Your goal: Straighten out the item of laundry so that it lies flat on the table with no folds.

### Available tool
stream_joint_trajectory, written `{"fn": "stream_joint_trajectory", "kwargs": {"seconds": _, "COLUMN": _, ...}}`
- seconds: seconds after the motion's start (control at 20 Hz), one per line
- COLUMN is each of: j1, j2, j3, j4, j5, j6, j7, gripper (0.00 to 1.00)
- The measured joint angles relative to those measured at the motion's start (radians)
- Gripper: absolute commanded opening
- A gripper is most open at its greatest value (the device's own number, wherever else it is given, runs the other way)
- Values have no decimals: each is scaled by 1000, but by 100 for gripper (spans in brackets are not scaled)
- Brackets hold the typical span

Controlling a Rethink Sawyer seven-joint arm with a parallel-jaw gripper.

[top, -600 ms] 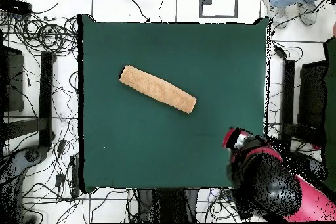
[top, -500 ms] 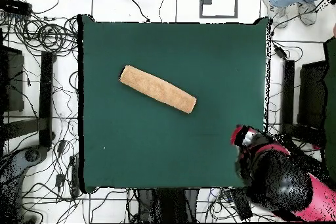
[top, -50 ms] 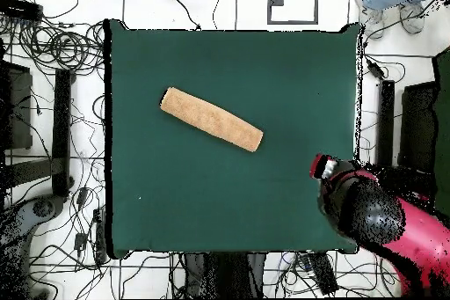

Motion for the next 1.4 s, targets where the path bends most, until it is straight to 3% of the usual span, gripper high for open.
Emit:
{"fn": "stream_joint_trajectory", "kwargs": {"seconds": 0.2, "j1": 107, "j2": 102, "j3": -28, "j4": -46, "j5": -54, "j6": -131, "j7": 0, "gripper": 100}}
{"fn": "stream_joint_trajectory", "kwargs": {"seconds": 0.5, "j1": 293, "j2": 216, "j3": -119, "j4": -109, "j5": -40, "j6": -250, "j7": 0, "gripper": 100}}
{"fn": "stream_joint_trajectory", "kwargs": {"seconds": 0.75, "j1": 455, "j2": 284, "j3": -220, "j4": -144, "j5": 38, "j6": -283, "j7": 2, "gripper": 100}}
{"fn": "stream_joint_trajectory", "kwargs": {"seconds": 1.0, "j1": 609, "j2": 335, "j3": -317, "j4": -156, "j5": 174, "j6": -295, "j7": 25, "gripper": 100}}
{"fn": "stream_joint_trajectory", "kwargs": {"seconds": 1.25, "j1": 627, "j2": 332, "j3": -314, "j4": -154, "j5": 251, "j6": -296, "j7": 57, "gripper": 100}}
{"fn": "stream_joint_trajectory", "kwargs": {"seconds": 1.4, "j1": 520, "j2": 315, "j3": -224, "j4": -151, "j5": 257, "j6": -307, "j7": 65, "gripper": 100}}
